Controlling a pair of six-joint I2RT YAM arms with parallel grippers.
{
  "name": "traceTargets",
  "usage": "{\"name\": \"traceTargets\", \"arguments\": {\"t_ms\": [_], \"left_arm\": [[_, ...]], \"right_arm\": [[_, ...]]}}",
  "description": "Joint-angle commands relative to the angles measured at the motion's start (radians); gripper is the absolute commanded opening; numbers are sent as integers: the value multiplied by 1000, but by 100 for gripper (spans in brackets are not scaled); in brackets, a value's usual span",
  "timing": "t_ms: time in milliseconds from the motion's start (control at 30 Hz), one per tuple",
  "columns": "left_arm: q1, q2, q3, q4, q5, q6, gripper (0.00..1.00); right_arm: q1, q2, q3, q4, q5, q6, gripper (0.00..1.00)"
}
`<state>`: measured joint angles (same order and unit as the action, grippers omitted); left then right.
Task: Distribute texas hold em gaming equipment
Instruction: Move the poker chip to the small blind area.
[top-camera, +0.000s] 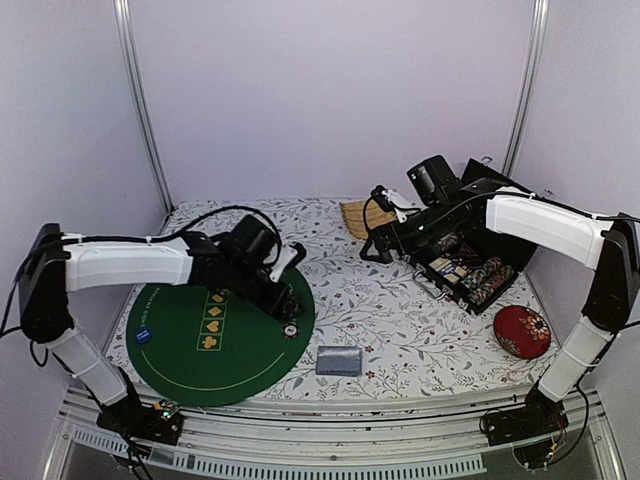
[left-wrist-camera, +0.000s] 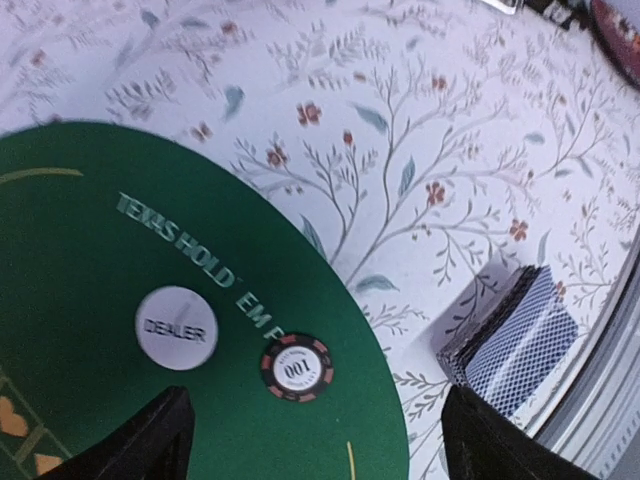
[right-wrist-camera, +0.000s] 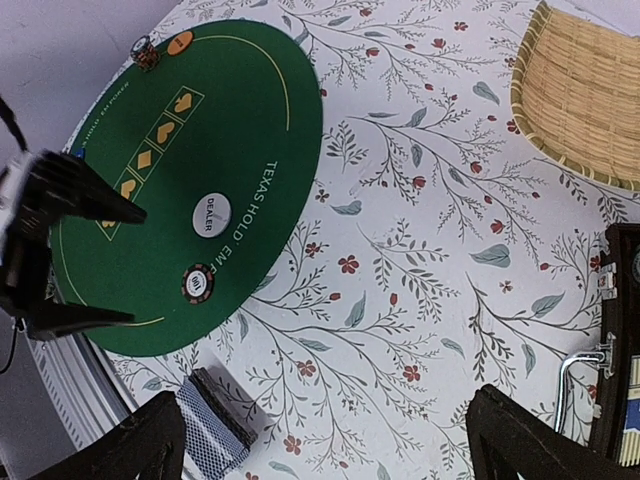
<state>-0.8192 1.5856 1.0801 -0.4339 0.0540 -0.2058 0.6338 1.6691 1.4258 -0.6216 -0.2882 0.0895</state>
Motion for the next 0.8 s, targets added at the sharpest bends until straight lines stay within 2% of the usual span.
{"name": "traceTargets", "arguments": {"t_ms": [0,67,167,333,767], "left_arm": [[-61,122,50,-68,-33,-51,89],[-64,163,66,-69,-52,-57,85],[-62,222,89,-74,-68,-67,71],[-66,277,96,-64,-17,-79,67],[-92,325,91,-128,-64,-84,55]], "right_arm": [[-3,-20,-23,-6,12,8,100],[-3,-26,-35,-5,14,9,100],[-3,-36,-52,-2,20,9,100],[-4,-44,-67,6,24,9,100],[-3,-39,-76,13,15,-5,100]]}}
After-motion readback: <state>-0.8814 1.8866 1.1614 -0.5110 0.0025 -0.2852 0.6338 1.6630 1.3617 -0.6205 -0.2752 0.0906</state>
